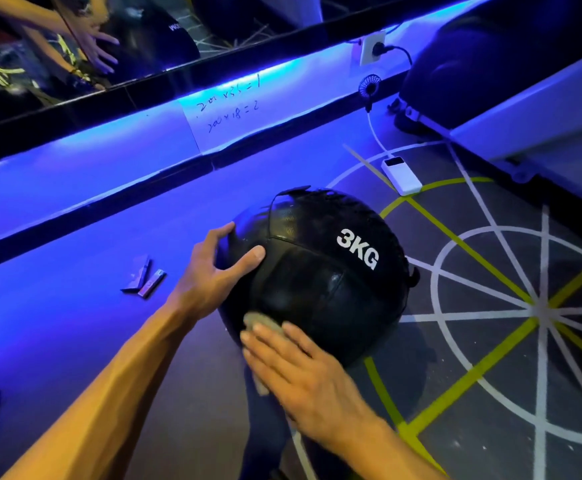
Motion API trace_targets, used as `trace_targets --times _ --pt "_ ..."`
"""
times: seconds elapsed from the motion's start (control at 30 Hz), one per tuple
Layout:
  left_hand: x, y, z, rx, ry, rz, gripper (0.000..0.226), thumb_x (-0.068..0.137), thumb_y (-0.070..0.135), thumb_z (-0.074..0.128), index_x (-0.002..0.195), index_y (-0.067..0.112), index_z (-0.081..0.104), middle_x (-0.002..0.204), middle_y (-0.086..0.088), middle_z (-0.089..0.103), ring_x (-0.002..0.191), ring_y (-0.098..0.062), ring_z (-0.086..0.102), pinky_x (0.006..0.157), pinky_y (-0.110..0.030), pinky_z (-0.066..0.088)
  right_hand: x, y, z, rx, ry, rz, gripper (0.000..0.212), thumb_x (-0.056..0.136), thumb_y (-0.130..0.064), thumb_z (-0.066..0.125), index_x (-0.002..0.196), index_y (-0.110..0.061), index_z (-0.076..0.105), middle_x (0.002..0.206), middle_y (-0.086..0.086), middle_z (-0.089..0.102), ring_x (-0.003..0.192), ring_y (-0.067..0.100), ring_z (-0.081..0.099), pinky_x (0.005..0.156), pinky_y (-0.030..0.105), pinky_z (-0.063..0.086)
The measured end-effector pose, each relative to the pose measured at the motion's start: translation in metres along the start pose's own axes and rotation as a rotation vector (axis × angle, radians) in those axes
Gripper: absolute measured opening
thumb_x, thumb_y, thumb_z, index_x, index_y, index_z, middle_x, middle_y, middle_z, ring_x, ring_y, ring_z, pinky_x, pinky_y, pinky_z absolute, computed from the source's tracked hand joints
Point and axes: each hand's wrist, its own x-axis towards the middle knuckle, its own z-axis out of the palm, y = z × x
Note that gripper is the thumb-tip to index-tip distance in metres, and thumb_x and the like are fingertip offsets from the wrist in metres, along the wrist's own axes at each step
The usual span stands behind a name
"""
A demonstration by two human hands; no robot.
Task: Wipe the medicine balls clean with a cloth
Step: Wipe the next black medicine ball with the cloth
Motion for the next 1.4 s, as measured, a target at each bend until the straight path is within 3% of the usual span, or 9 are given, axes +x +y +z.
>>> trace_targets --times 0.17,0.27,0.37,0.67,0.77,0.9,1.17,1.27,1.4 --pt "-0.008 0.0 -0.001 -0.028 -0.015 0.055 0.074 0.087 0.076 0.059 0.149 0.037 0.047 0.139 0.015 0.052 0.127 -0.001 0.051 0.112 -0.033 0.044 0.016 0.032 -0.026 -0.058 0.008 -0.037 0.044 0.102 -0.009 0.041 0.144 -0.01 0.056 0.156 0.006 0.046 0.149 0.025 0.035 0.122 0.045 0.027" --pt "-0.01 0.008 -0.003 -0.14 -0.022 0.007 0.049 0.108 0.049 0.031 0.148 0.031 0.053 0.136 0.022 0.058 0.125 0.004 0.054 0.097 -0.015 0.043 0.054 0.086 -0.051 0.007 0.204 0.362 0.051 0.097 -0.008 0.03 0.14 -0.004 0.058 0.148 0.012 0.054 0.142 0.03 0.045 0.123 0.041 0.025" --pt "-0.012 0.006 -0.006 -0.179 -0.05 -0.021 0.049 0.11 0.047 0.016 0.136 0.044 0.057 0.133 0.029 0.057 0.132 -0.011 0.051 0.095 -0.021 0.036 0.084 0.138 -0.07 0.133 0.301 0.764 0.042 0.1 -0.016 0.038 0.134 -0.009 0.061 0.143 0.011 0.059 0.135 0.031 0.052 0.116 0.038 0.036" --pt "-0.002 -0.001 -0.001 -0.285 -0.105 -0.093 0.051 0.11 0.05 0.011 0.127 0.047 0.059 0.129 0.025 0.066 0.114 0.007 0.059 0.108 -0.024 0.037 0.09 0.032 -0.043 0.133 -0.122 -0.066 0.044 0.084 -0.013 0.043 0.117 -0.005 0.072 0.133 0.011 0.066 0.13 0.027 0.058 0.121 0.038 0.029" --pt "-0.006 0.002 0.001 -0.264 -0.087 -0.044 0.051 0.111 0.043 0.011 0.137 0.037 0.055 0.13 0.024 0.06 0.108 0.02 0.056 0.101 -0.005 0.036 0.099 0.068 -0.054 0.151 -0.122 0.068 0.047 0.082 -0.007 0.05 0.126 -0.011 0.066 0.137 0.006 0.064 0.129 0.027 0.057 0.115 0.039 0.039" --pt "-0.007 0.009 0.003 -0.232 -0.086 -0.037 0.059 0.11 0.049 0.01 0.142 0.037 0.058 0.15 0.019 0.047 0.136 -0.006 0.041 0.113 -0.029 0.021 0.118 0.128 -0.074 0.125 -0.034 0.6 0.04 0.094 -0.012 0.046 0.129 -0.014 0.064 0.138 0.006 0.063 0.124 0.032 0.06 0.103 0.045 0.047" --pt "-0.009 0.003 0.008 -0.288 0.001 -0.014 0.05 0.113 0.031 0.016 0.137 0.023 0.06 0.121 0.023 0.065 0.093 0.024 0.059 0.088 -0.002 0.042 0.072 0.061 -0.067 0.16 -0.153 0.002 0.052 0.079 -0.007 0.056 0.13 -0.013 0.065 0.146 0.003 0.057 0.139 0.023 0.049 0.118 0.042 0.035" --pt "-0.019 0.0 0.01 -0.271 0.058 -0.033 0.045 0.113 0.035 0.022 0.127 0.036 0.064 0.098 0.047 0.061 0.099 0.022 0.056 0.082 0.005 0.035 0.084 0.118 -0.072 0.136 0.003 0.417 0.041 0.085 -0.01 0.043 0.117 -0.01 0.069 0.13 0.019 0.065 0.127 0.037 0.057 0.107 0.044 0.04" --pt "-0.023 -0.01 0.013 -0.289 0.096 -0.043 0.044 0.112 0.037 0.028 0.131 0.027 0.066 0.117 0.041 0.058 0.113 0.017 0.053 0.099 -0.009 0.036 0.076 0.152 -0.08 0.142 0.05 0.845 0.03 0.094 -0.017 0.042 0.112 -0.015 0.066 0.104 0.019 0.068 0.099 0.042 0.063 0.077 0.045 0.044"
